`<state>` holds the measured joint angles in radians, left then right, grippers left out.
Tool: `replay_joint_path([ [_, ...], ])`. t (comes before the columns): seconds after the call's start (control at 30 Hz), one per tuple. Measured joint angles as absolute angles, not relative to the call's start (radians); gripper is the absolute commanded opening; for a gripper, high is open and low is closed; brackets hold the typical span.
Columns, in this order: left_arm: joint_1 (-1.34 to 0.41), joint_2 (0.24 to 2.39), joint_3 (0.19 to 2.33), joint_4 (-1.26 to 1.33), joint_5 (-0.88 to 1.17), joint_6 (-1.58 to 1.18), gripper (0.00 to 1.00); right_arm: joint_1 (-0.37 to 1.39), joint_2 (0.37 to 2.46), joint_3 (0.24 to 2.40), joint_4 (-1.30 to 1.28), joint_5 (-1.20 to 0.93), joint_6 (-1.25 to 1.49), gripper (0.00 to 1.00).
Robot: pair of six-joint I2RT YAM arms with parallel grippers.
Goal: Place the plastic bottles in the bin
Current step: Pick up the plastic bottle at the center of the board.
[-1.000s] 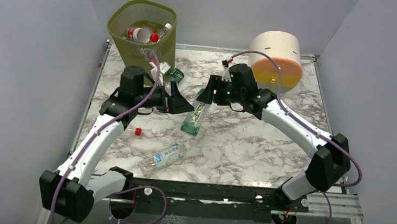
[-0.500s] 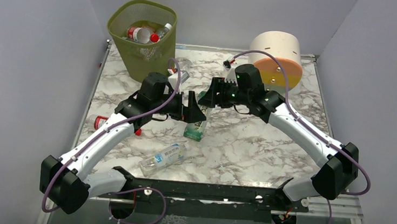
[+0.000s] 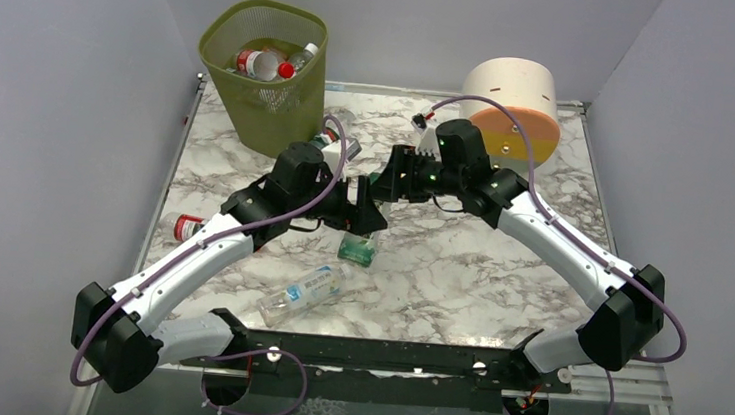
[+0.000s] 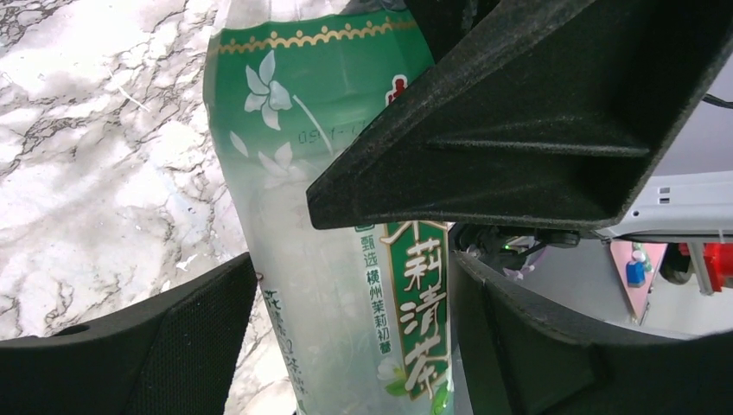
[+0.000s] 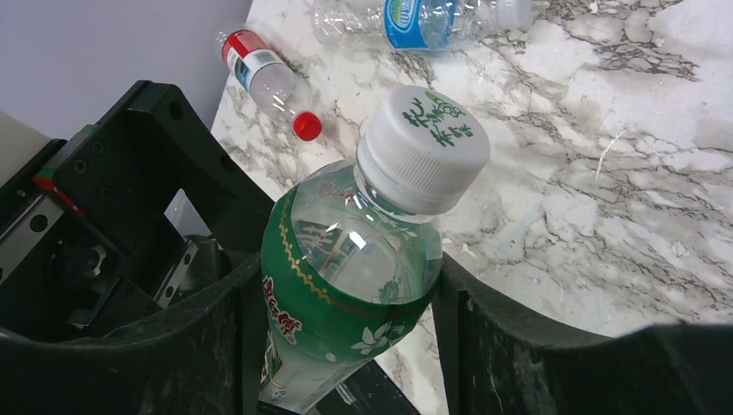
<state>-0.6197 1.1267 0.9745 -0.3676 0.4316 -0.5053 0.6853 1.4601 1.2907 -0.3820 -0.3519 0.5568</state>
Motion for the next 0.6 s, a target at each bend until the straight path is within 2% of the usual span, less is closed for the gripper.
replay_joint_path([
  [0.2,-0.637,1.130,0.974,-0.363,0.409,-0.515,0.67,0.685,1.460,1.291,-0.376,-0.368,0.567,0.54],
  [0.3,-0.638,1.131,0.974,-0.363,0.401,-0.520,0.56,0.685,1.460,1.291,-0.376,-0.367,0.568,0.56],
  [0.43,-0.643,1.133,0.974,-0.361,0.389,-0.519,0.55,0.681,1.460,1.291,-0.376,-0.364,0.574,0.61],
  [0.6,-0.644,1.140,0.974,-0.356,0.388,-0.519,0.54,0.679,1.460,1.290,-0.376,-0.364,0.577,0.78],
])
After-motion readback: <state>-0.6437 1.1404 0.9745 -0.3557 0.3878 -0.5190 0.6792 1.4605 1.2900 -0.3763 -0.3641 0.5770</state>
